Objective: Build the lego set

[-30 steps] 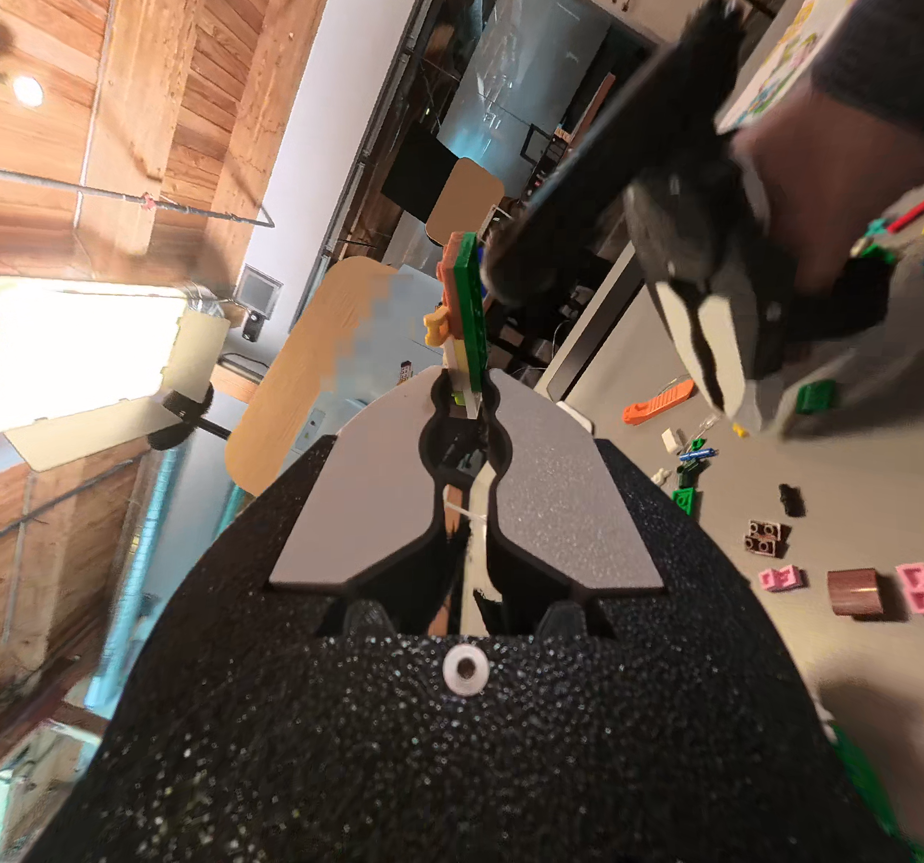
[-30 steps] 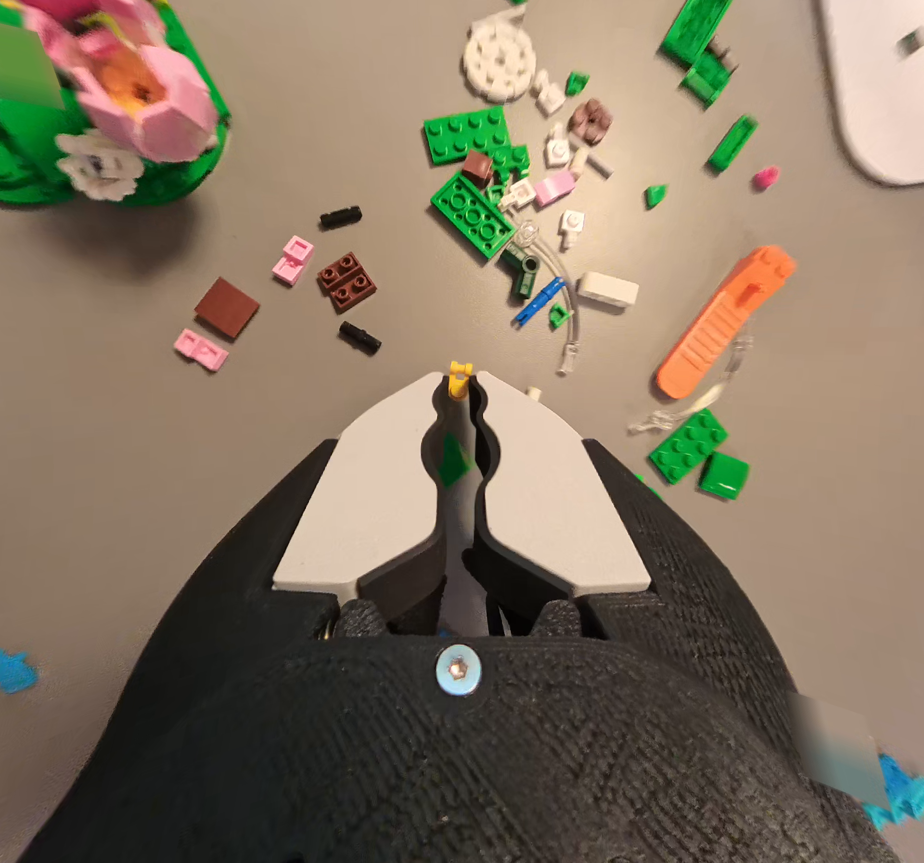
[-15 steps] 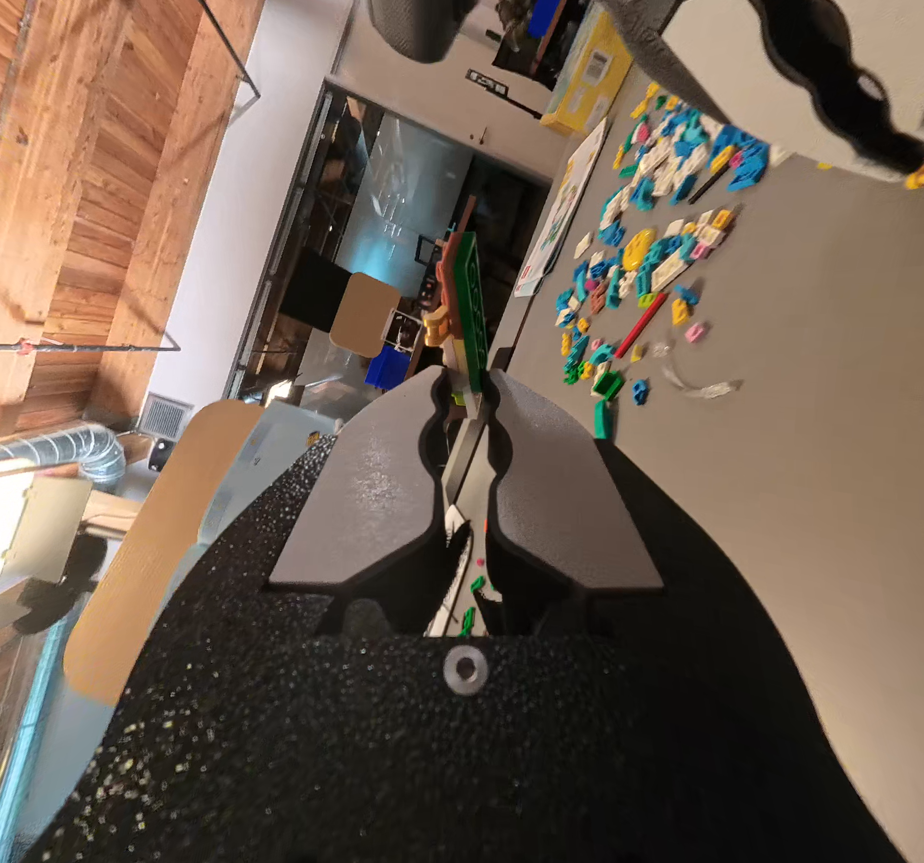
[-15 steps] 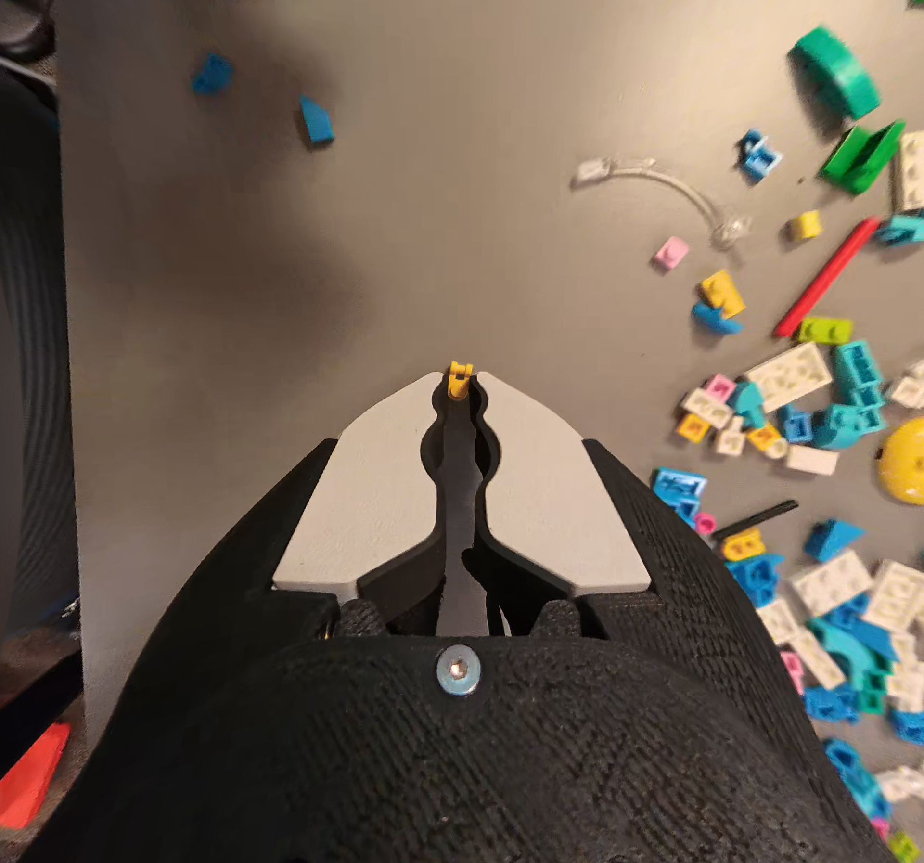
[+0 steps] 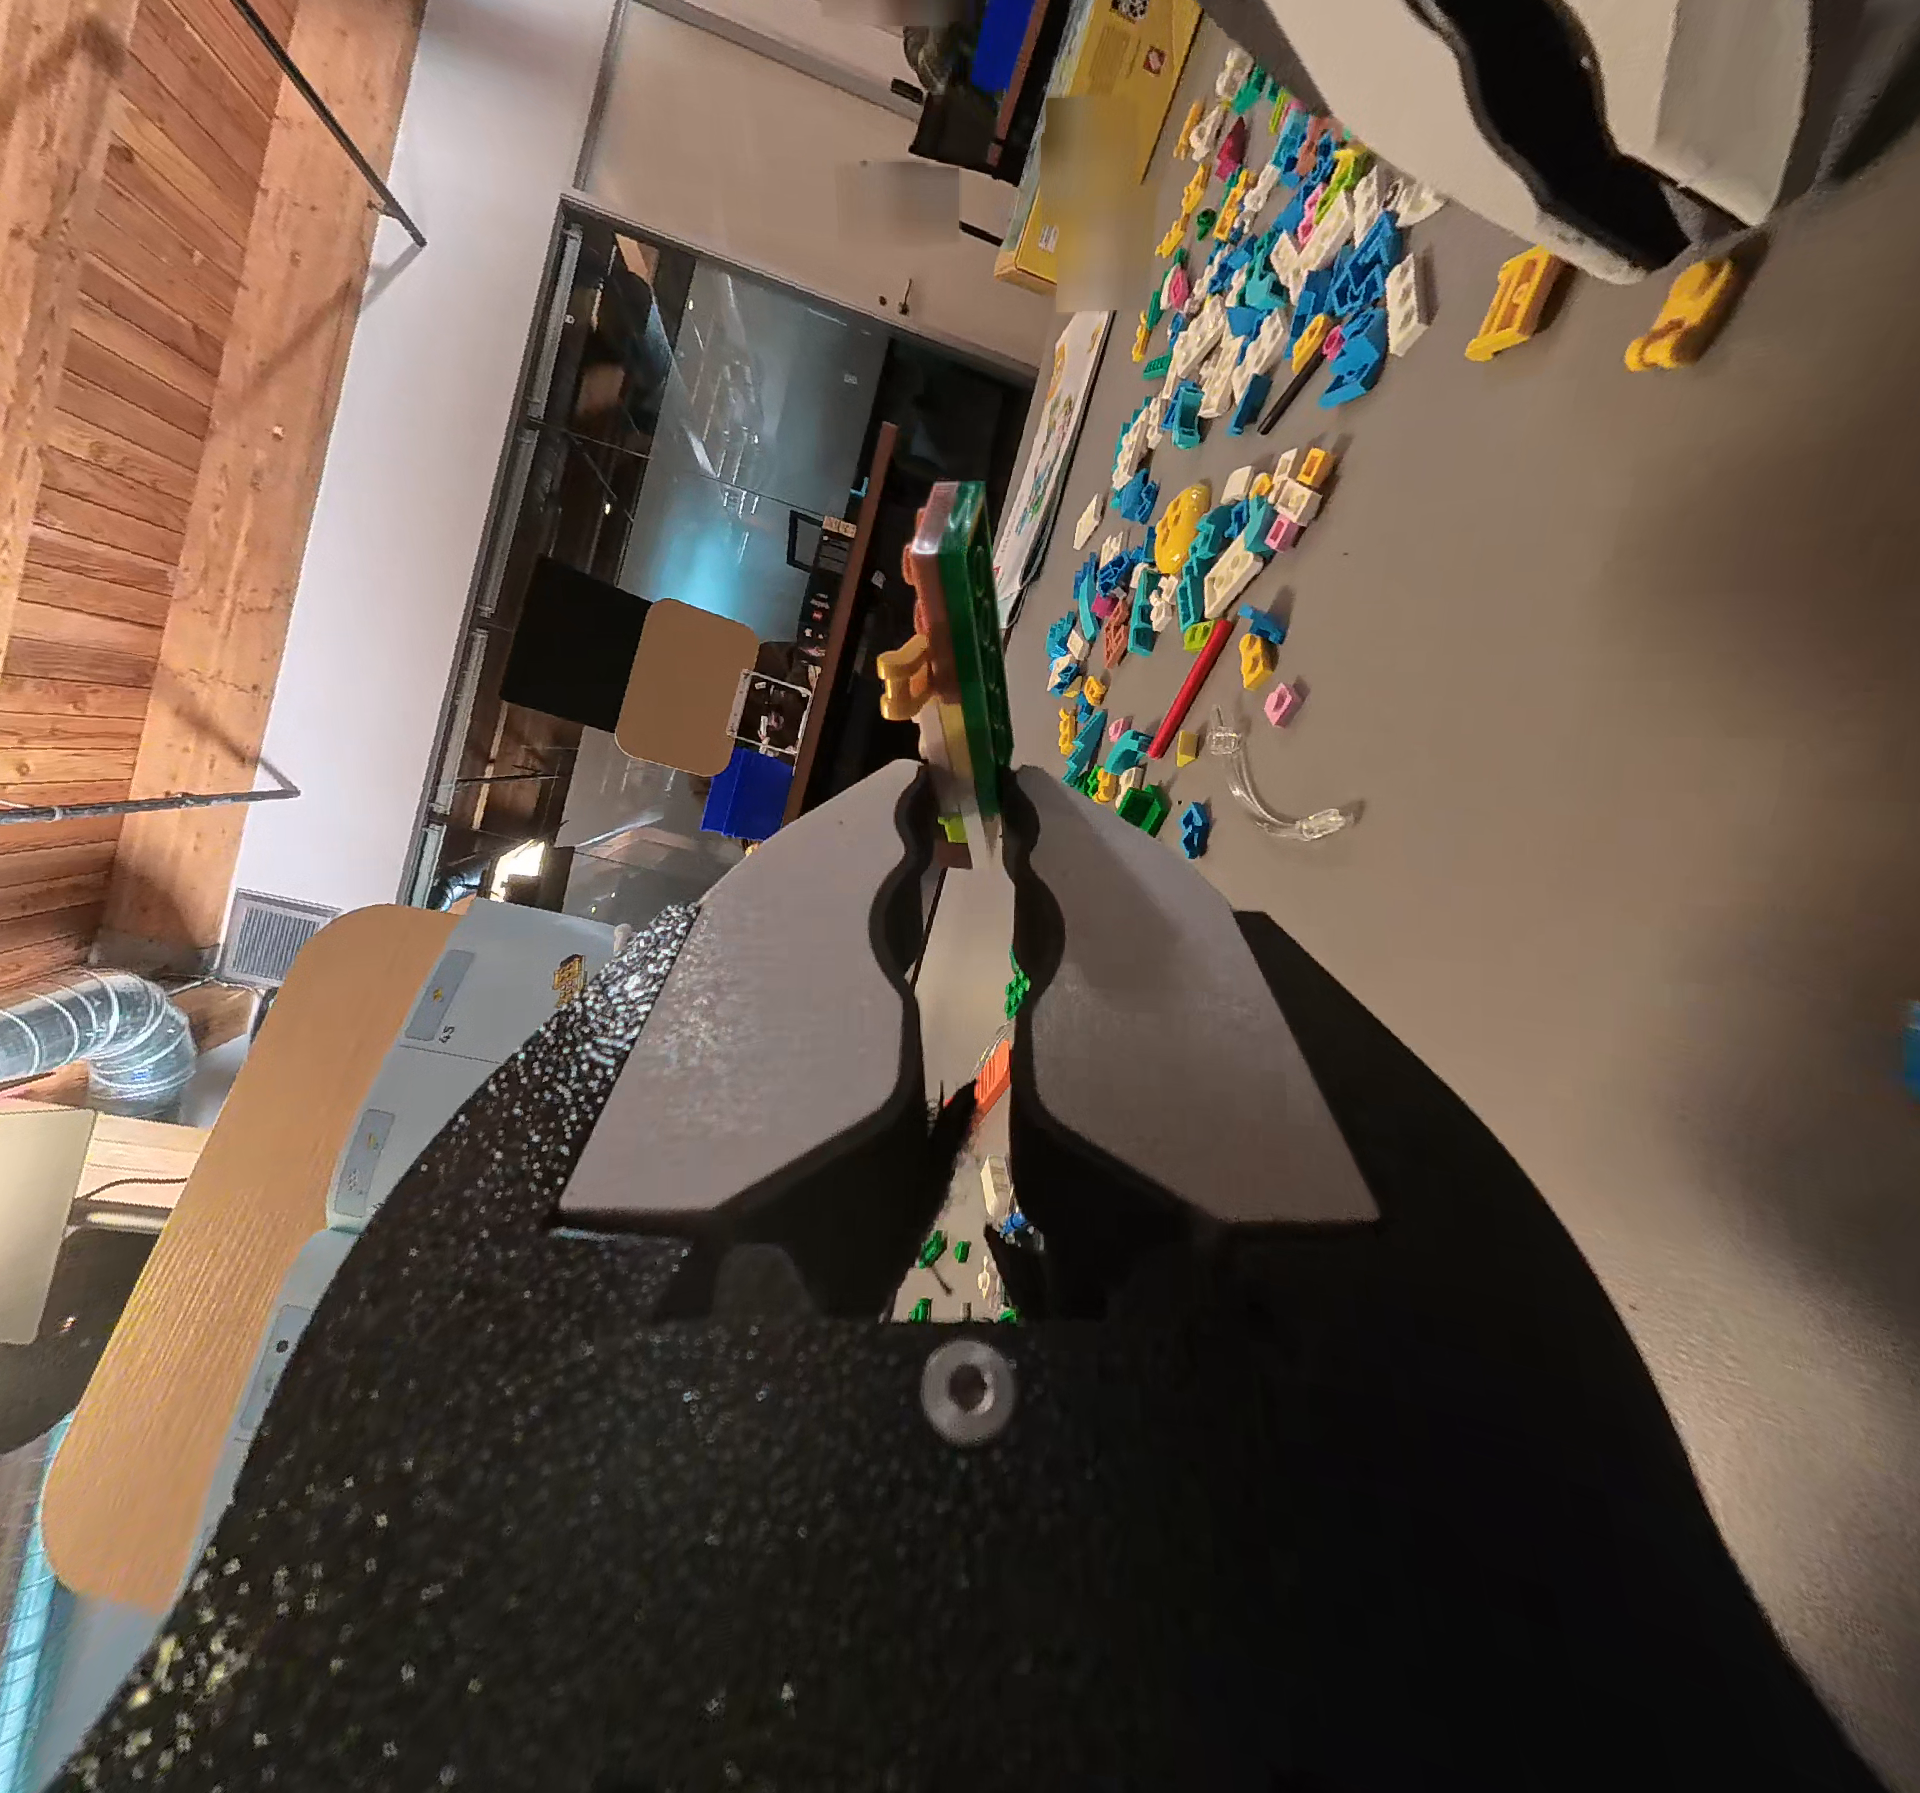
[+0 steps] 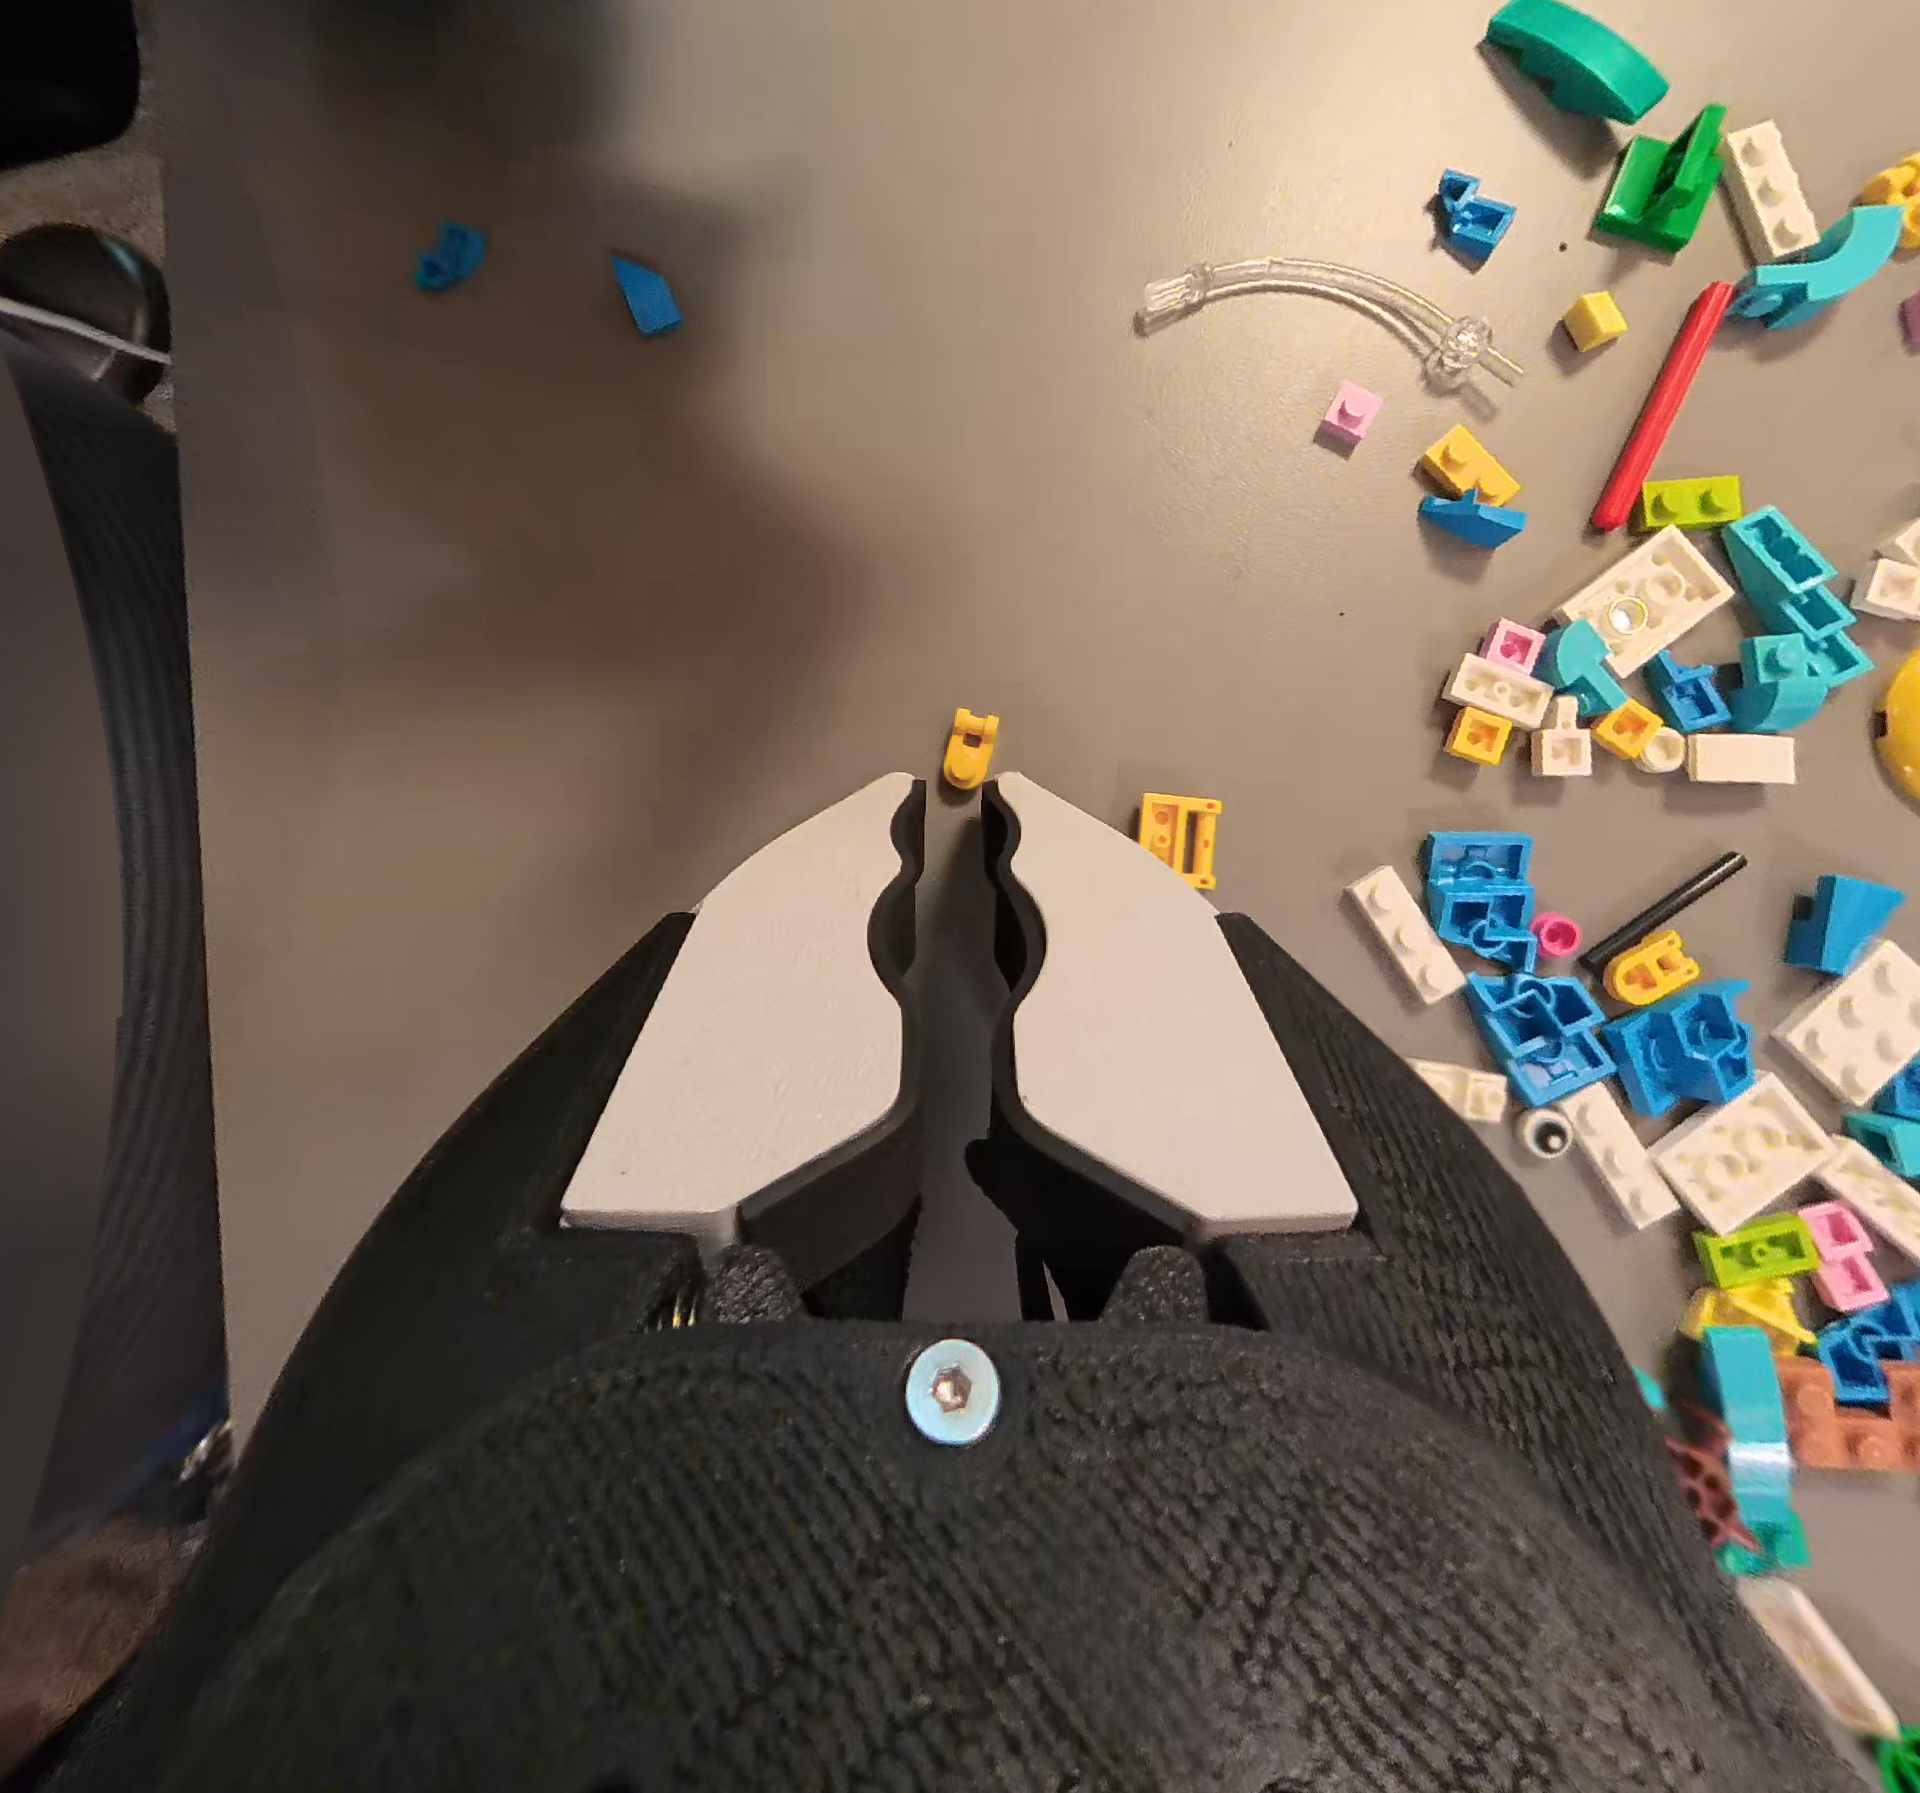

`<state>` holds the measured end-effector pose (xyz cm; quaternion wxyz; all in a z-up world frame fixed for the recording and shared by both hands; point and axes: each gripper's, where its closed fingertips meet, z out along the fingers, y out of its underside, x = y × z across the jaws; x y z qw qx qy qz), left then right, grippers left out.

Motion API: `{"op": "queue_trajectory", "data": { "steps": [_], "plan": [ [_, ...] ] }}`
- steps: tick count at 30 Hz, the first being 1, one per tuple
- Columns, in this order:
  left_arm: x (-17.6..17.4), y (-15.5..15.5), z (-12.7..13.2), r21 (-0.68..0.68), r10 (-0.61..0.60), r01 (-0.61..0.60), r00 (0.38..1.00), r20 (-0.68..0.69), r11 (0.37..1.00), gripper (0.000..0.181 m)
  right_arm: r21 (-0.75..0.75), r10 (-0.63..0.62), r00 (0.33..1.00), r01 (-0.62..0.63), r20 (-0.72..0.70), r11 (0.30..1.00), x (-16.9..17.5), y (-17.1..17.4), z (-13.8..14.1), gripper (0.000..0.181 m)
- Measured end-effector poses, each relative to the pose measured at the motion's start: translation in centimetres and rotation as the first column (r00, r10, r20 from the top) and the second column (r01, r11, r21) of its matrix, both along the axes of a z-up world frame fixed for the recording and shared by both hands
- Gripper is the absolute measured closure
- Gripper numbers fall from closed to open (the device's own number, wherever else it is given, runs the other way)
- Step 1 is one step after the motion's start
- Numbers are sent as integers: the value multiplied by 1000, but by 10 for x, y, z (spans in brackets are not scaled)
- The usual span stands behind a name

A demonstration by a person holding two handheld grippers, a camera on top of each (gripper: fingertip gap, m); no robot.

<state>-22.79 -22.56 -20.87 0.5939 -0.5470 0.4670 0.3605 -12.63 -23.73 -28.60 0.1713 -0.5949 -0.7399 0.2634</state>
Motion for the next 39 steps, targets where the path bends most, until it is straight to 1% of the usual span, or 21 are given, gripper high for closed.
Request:
{"op": "queue_trajectory", "data": {
  "steps": [2, 6, 8, 11, 12, 14, 16, 18, 32, 39],
  "plan": [
    [0, 0, -1, -4, -2, 2, 1000, -4, 1000, 169, 17, -41, 999, 41, -18, 999, 0, 3, 1, 172],
    [0, 0, -2, -13, -6, 6, 1000, 1, 1000, 169, -22, -57, 997, 56, -48, 998, -3, -1, -1, 172],
    [0, 0, -2, -13, -7, 7, 1000, 3, 1000, 169, -46, -46, 998, 43, -54, 998, -6, -8, -2, 171],
    [-1, 0, -3, -18, -7, 7, 1000, 1, 1000, 169, -138, 11, 995, -25, -96, 990, -15, -32, 5, 170],
    [-1, 0, -3, -19, -5, 5, 1000, 0, 1000, 169, -143, 11, 994, -26, -110, 989, -17, -33, 8, 170],
    [-1, -1, -4, -21, -6, 6, 1000, 2, 1000, 169, -115, -26, 993, 13, -112, 993, -17, -23, 8, 170],
    [-1, -1, -3, -23, -10, 10, 1000, 6, 1000, 169, -101, -61, 995, 53, -85, 994, -12, -13, 4, 171],
    [0, -1, -4, -25, -15, 15, 1000, 5, 1000, 169, -87, -72, 996, 67, -51, 994, -7, -9, -1, 171],
    [1, -2, -5, -31, -22, 22, 1000, -7, 999, 169, -30, -32, 999, 31, -26, 999, -11, -14, -3, 173],
    [1, -2, -7, -37, -22, 21, 1000, -20, 999, 169, -15, -28, 999, 28, -43, 999, -12, -11, -3, 173]
  ]
}}
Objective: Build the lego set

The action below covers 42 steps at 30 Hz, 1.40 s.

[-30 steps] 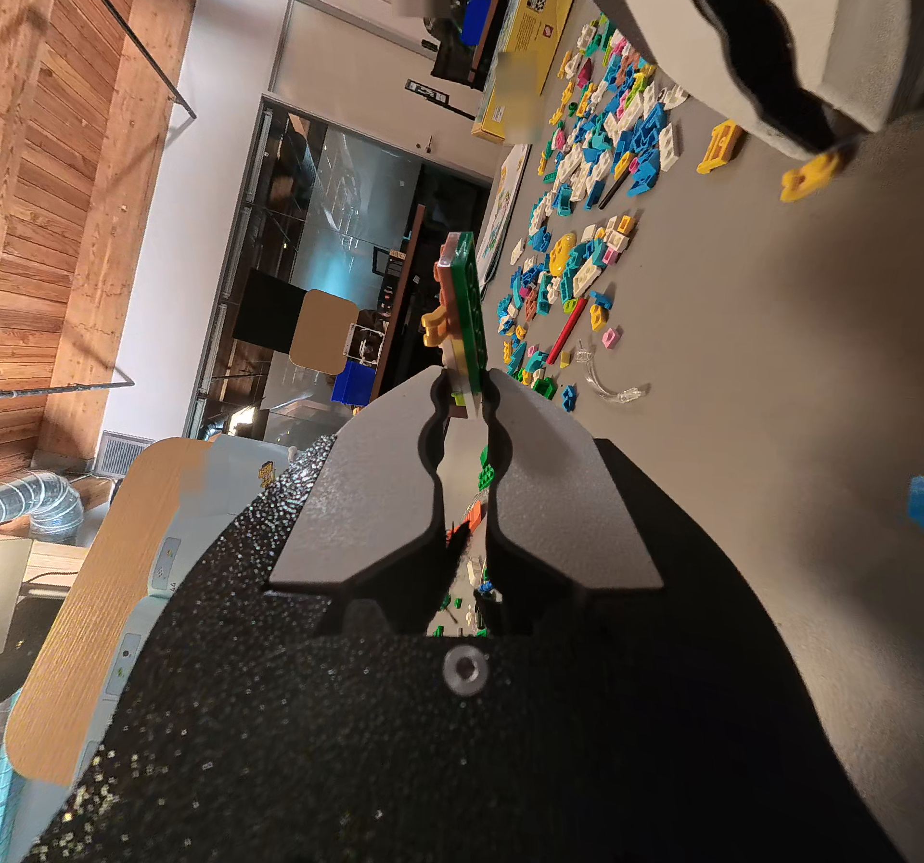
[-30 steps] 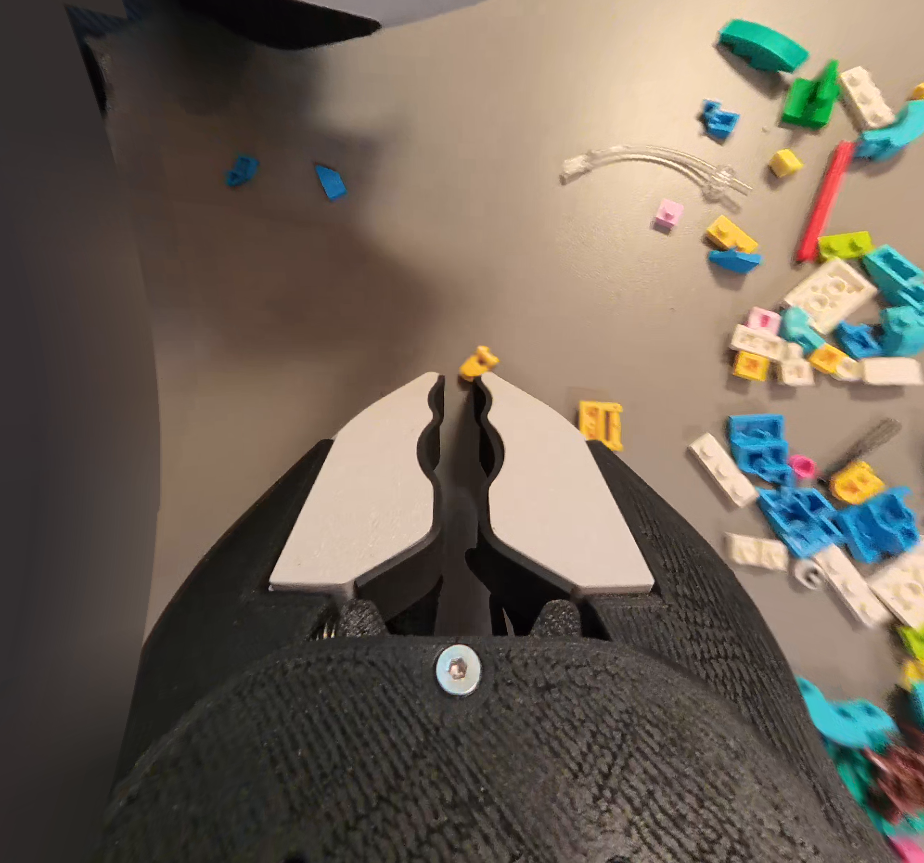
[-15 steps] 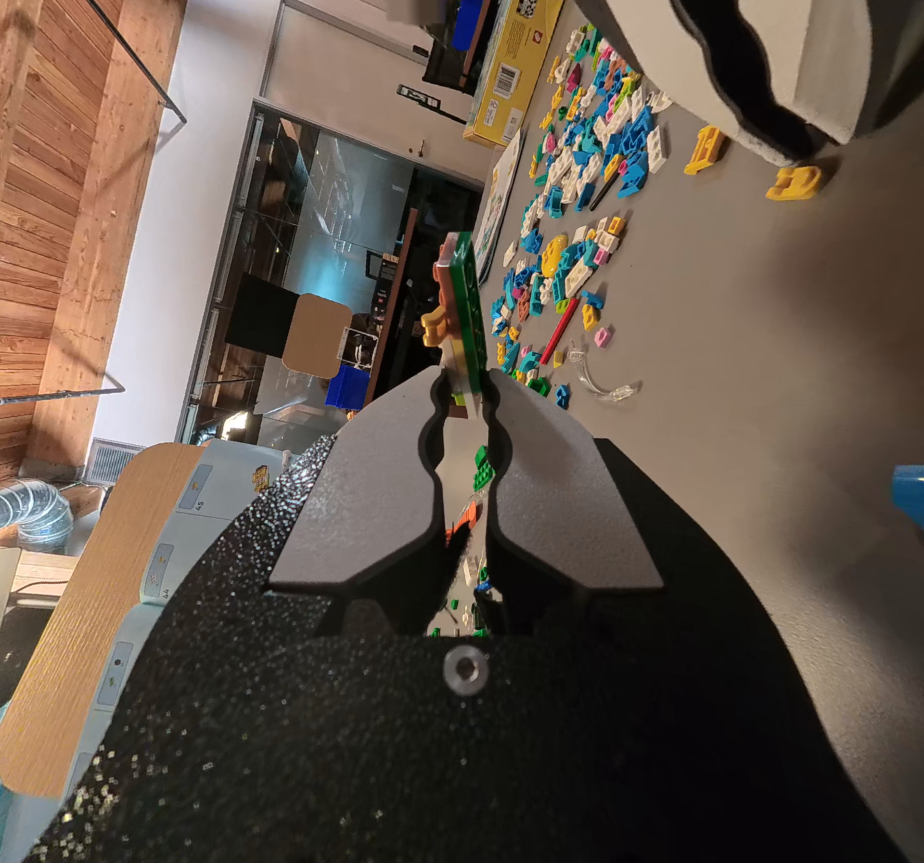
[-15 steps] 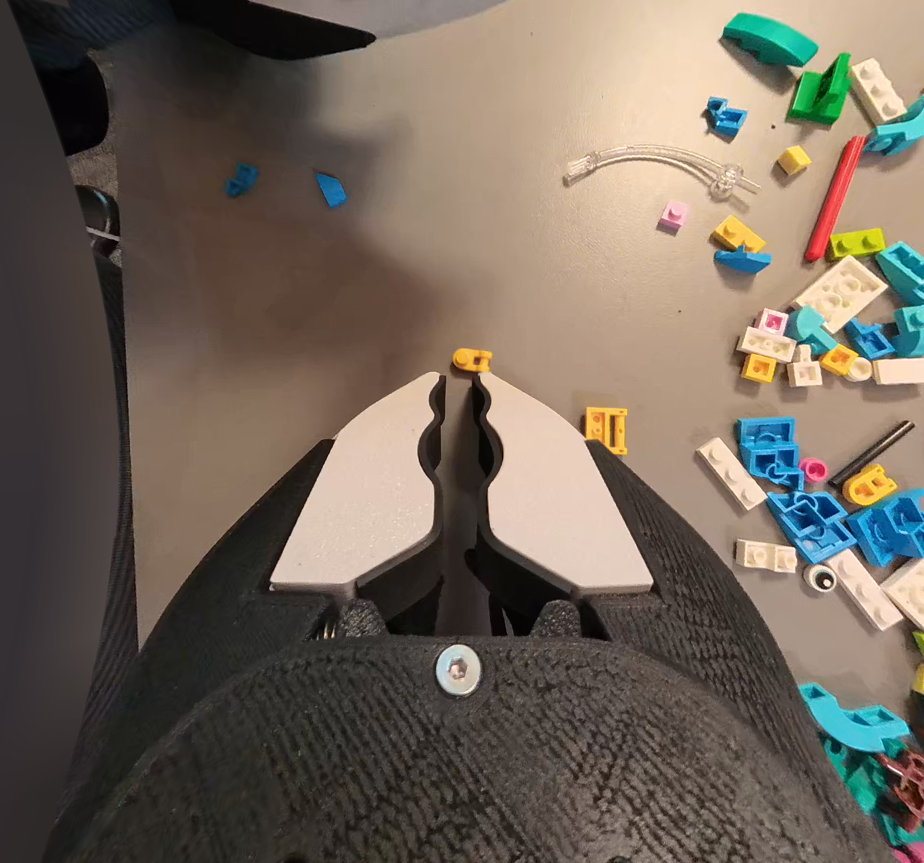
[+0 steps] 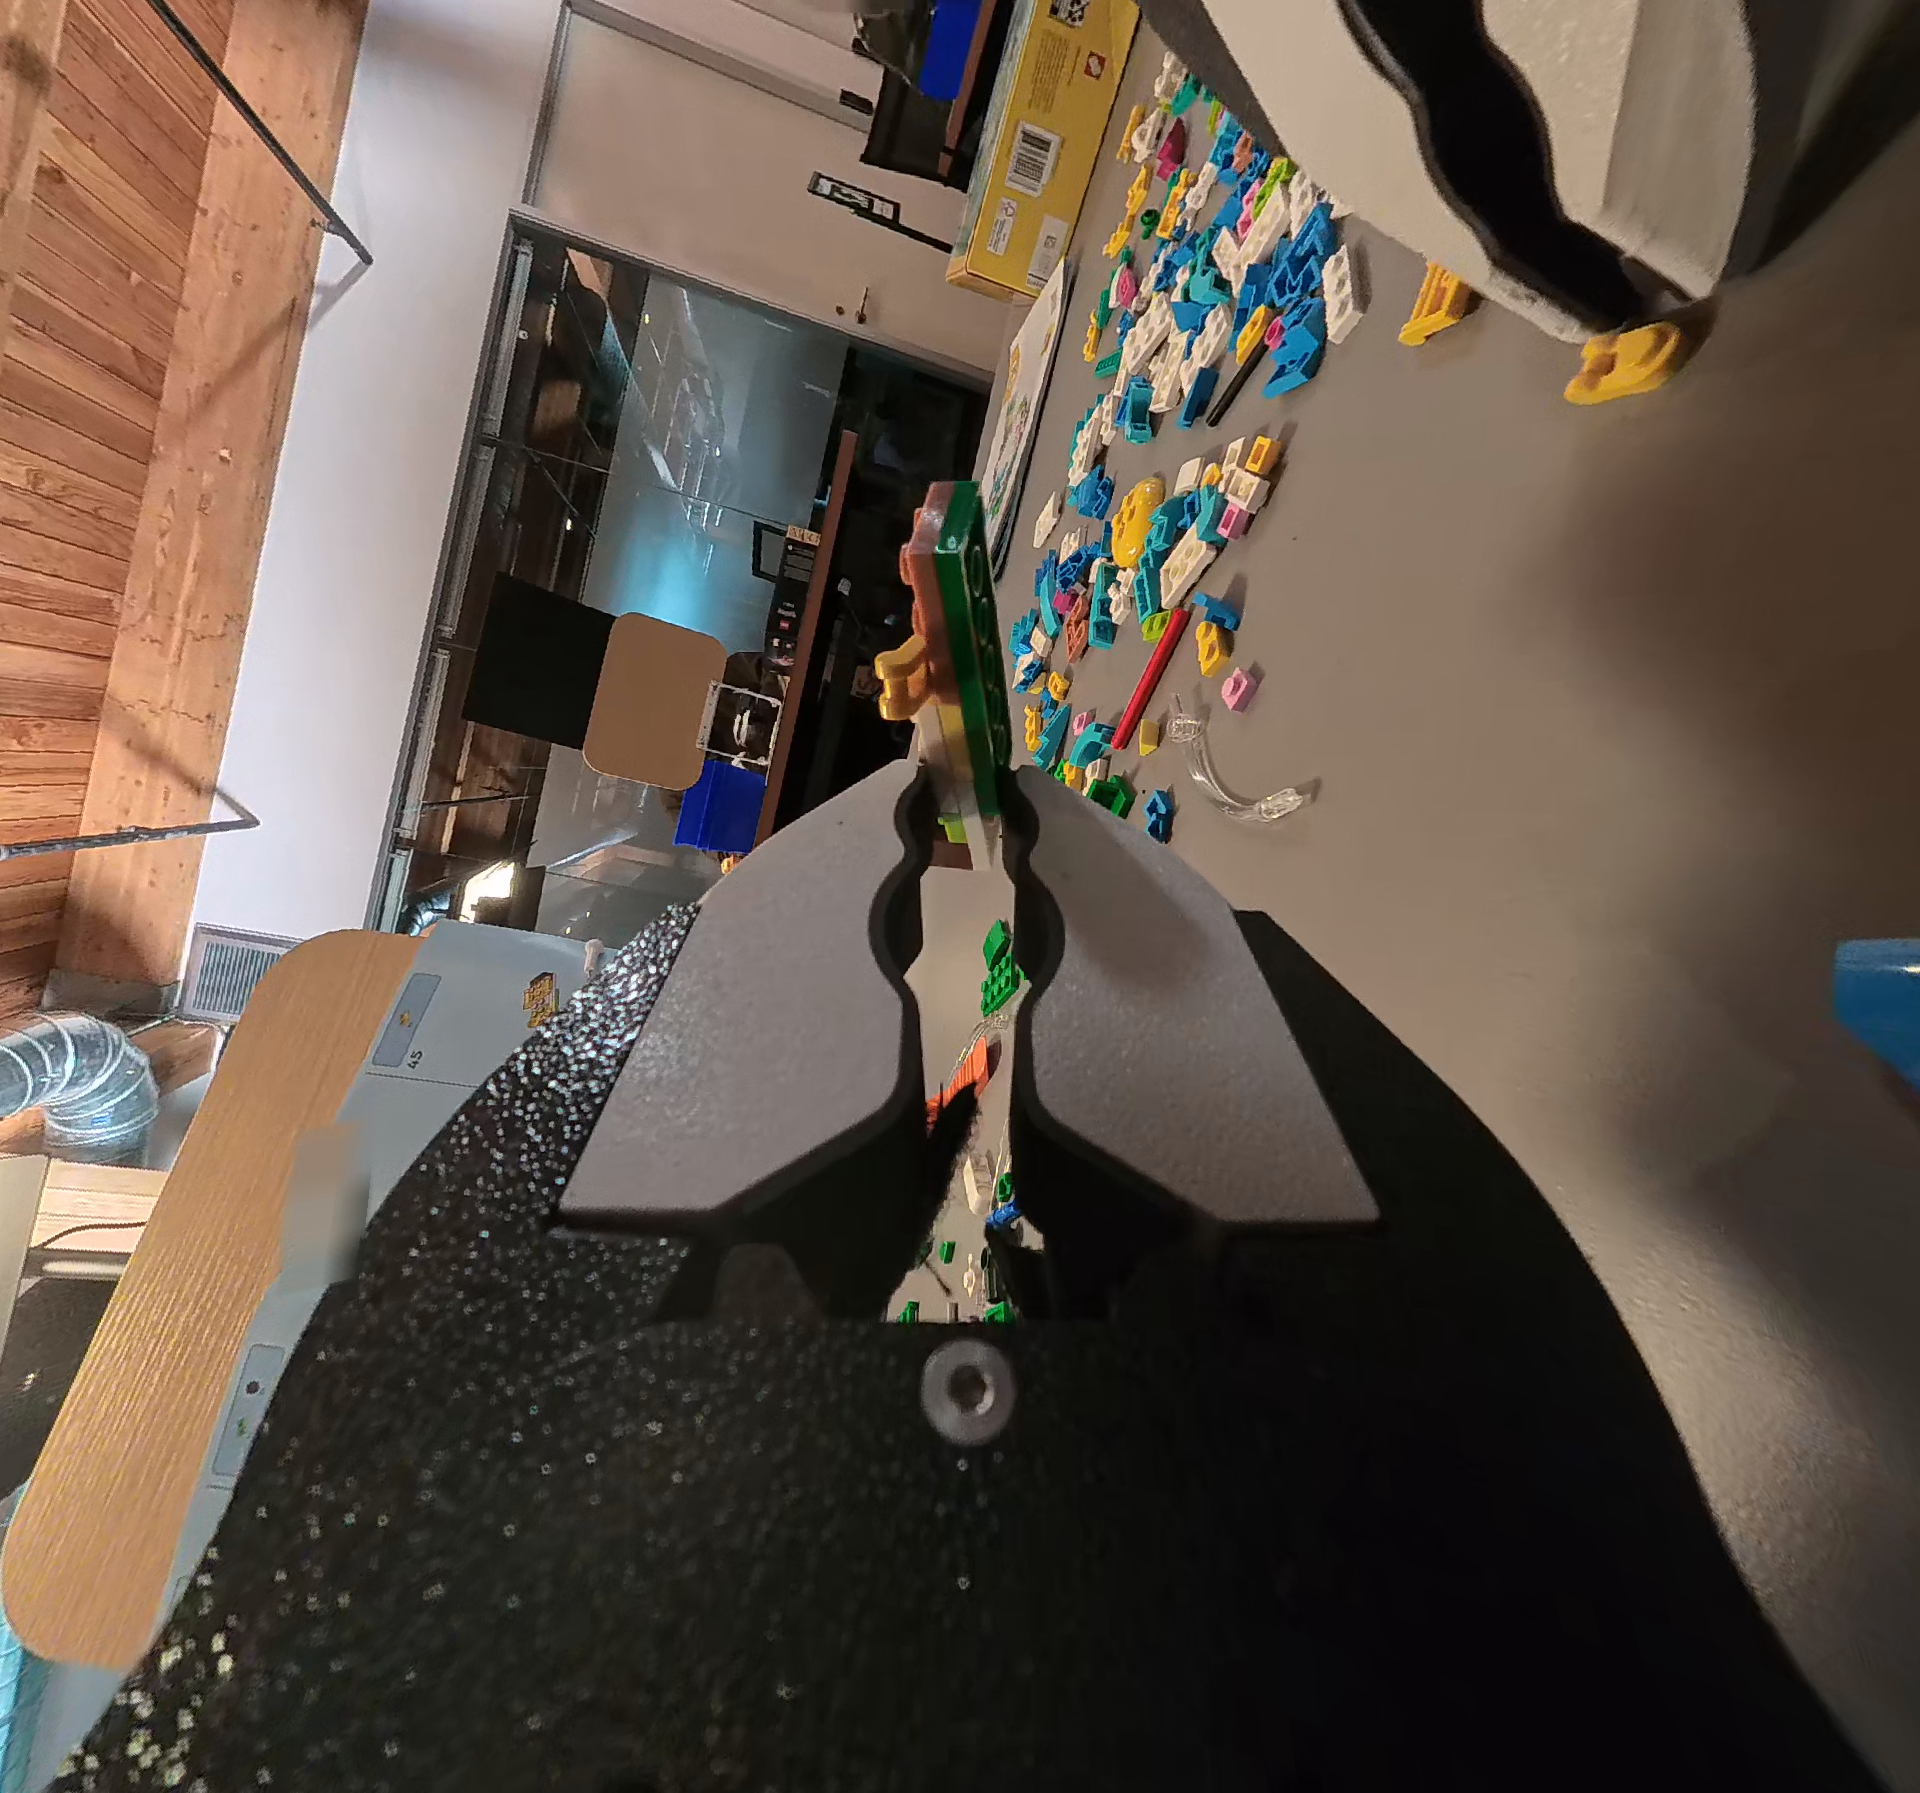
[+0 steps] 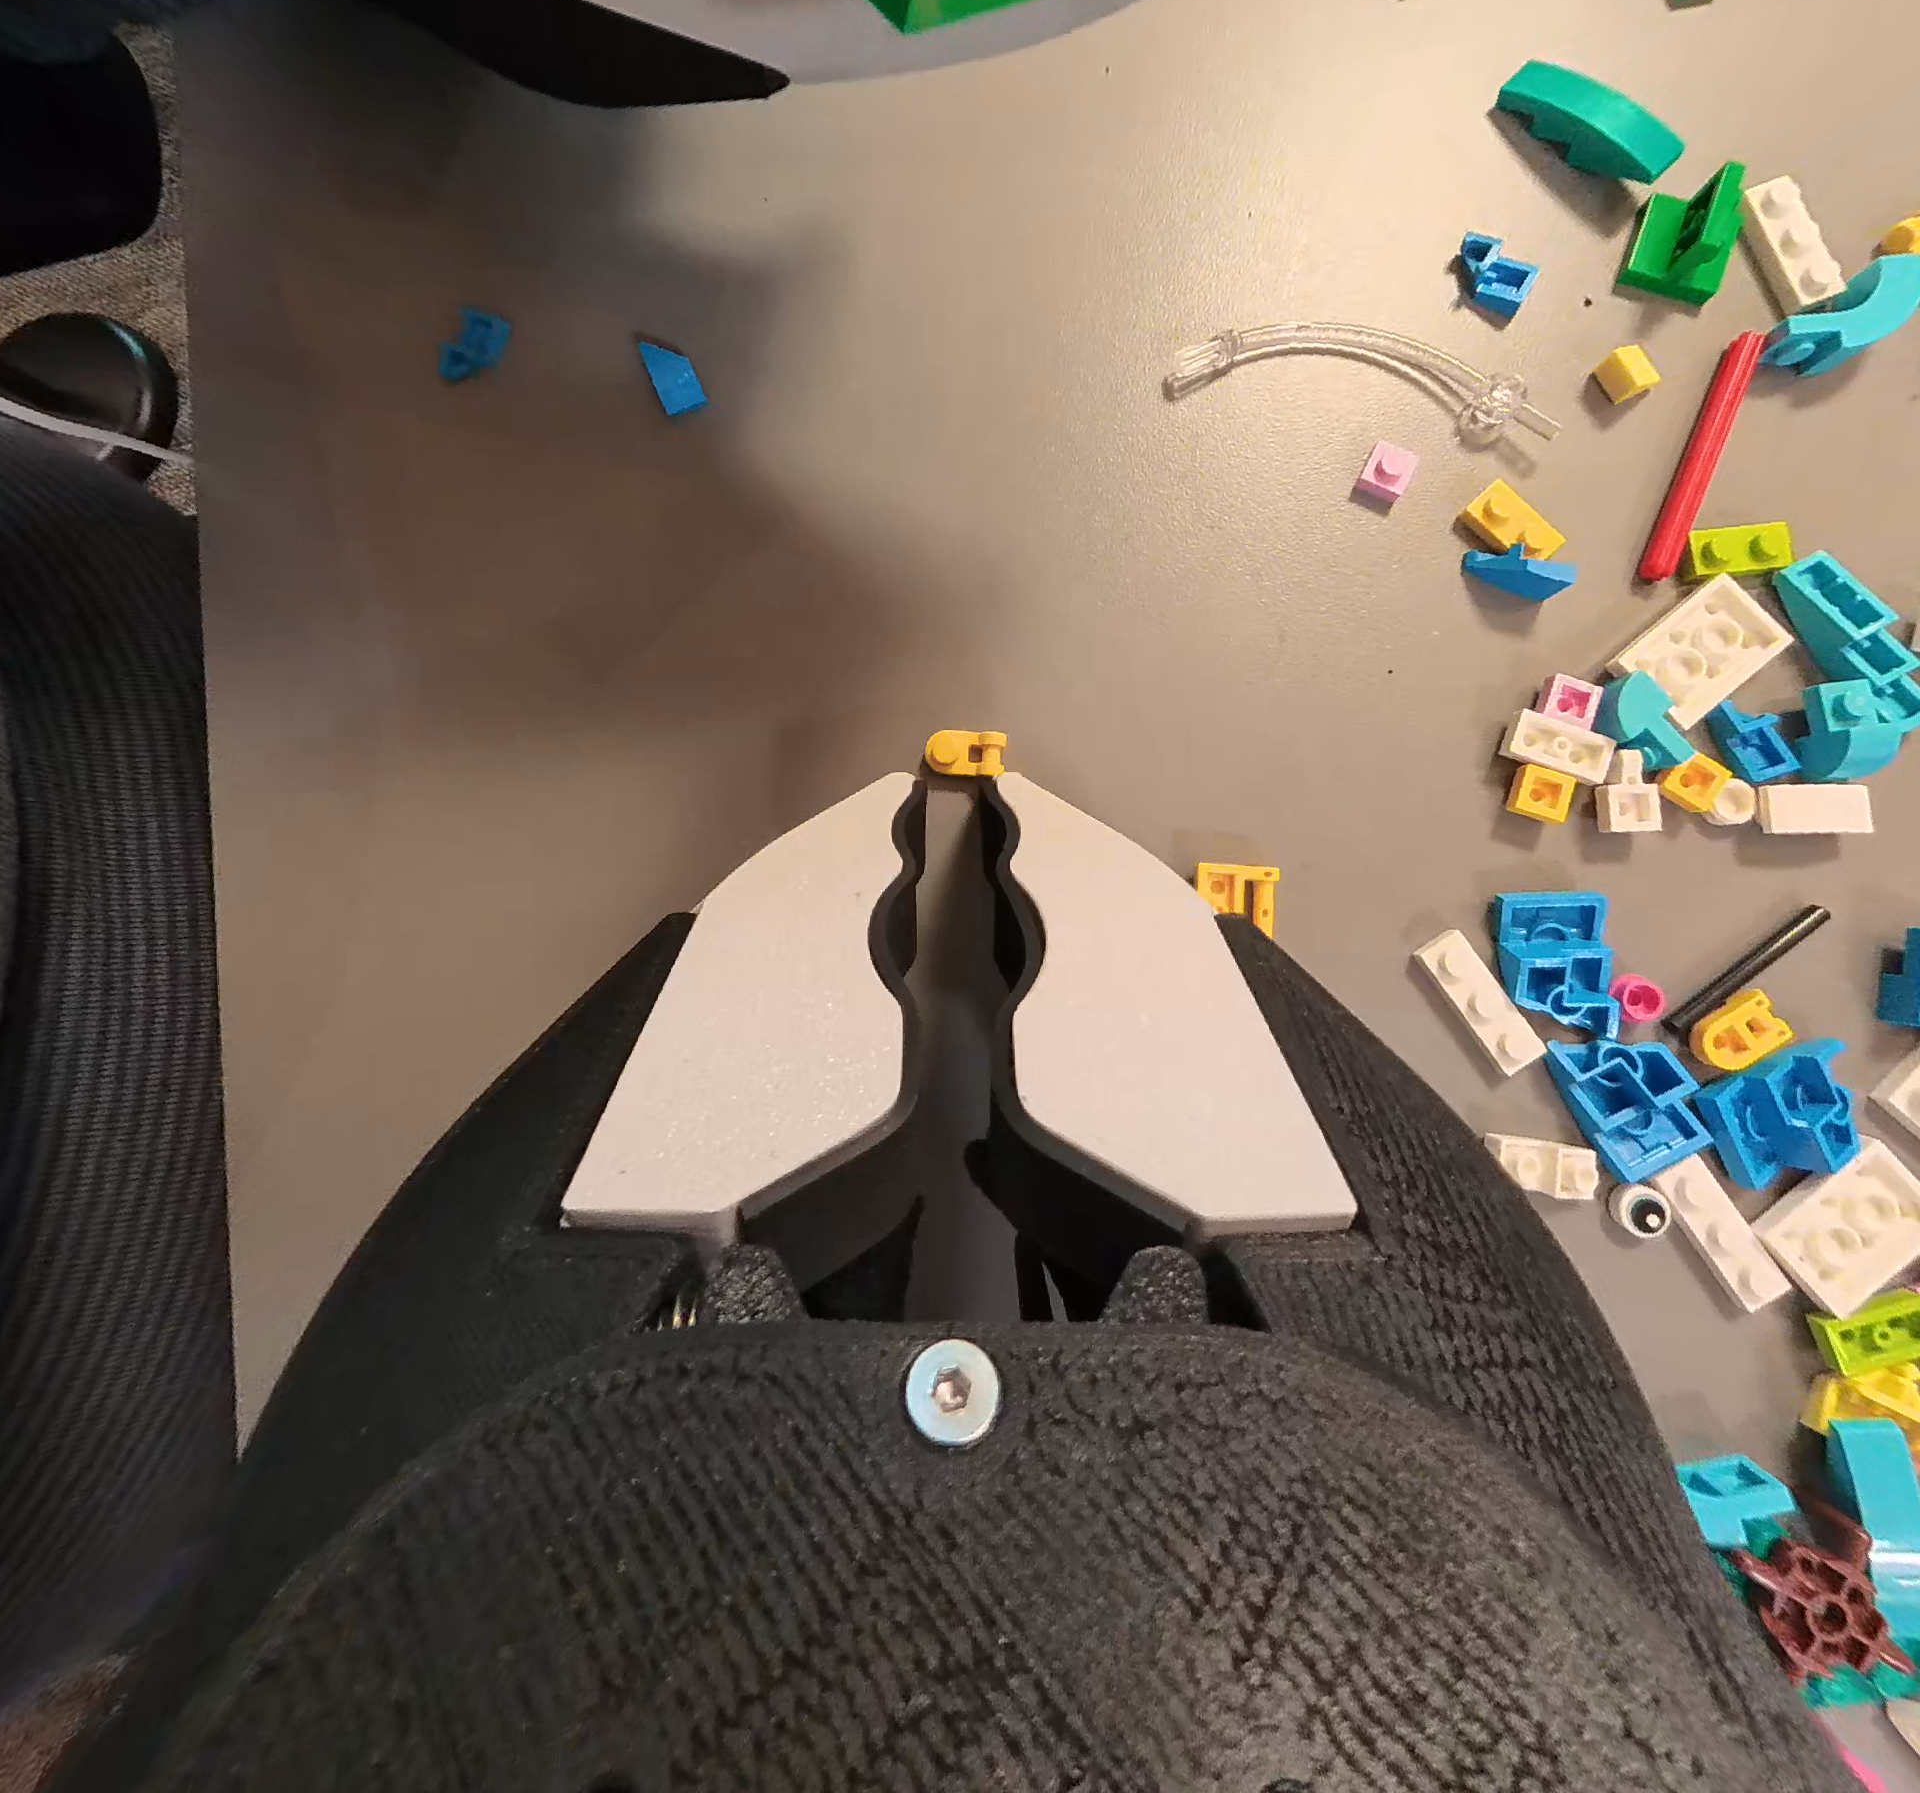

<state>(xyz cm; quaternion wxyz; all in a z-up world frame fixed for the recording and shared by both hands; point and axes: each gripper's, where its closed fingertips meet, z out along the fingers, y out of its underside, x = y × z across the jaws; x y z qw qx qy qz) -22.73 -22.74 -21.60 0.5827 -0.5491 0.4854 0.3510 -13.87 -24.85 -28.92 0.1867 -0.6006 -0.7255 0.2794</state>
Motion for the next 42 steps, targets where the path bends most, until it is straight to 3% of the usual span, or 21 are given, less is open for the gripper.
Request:
{"op": "queue_trajectory", "data": {
  "steps": [6, 15, 22, 27, 33, 38, 42],
  "plan": [
    [0, 0, -1, -4, -2, 2, 1000, -6, 1000, 169, -112, 67, 998, -66, 2, 992, 0, -21, 2, 172],
    [1, 0, -2, -8, -3, 3, 1000, -14, 1000, 169, -22, 19, 998, -20, -59, 1000, -5, 5, 8, 172],
    [1, 0, -3, -12, -5, 5, 1000, -15, 1000, 169, -99, 50, 994, -60, -97, 993, -6, -3, 7, 171],
    [1, 0, -3, -15, -6, 6, 1000, -14, 1000, 169, -164, 165, 985, -171, -51, 971, 7, -21, 7, 173],
    [2, -1, -3, -15, -12, 12, 1000, -17, 1000, 169, -47, 213, 969, -221, -125, 974, -5, -3, 15, 172],
    [3, -1, -4, -15, -16, 15, 1000, -22, 1000, 169, -68, 243, 968, -247, -70, 967, -5, 2, 2, 172],
    [2, -1, -4, -18, -17, 17, 1000, -20, 1000, 169, -137, 291, 955, -296, -53, 945, 5, -14, 4, 172]
  ]
}}
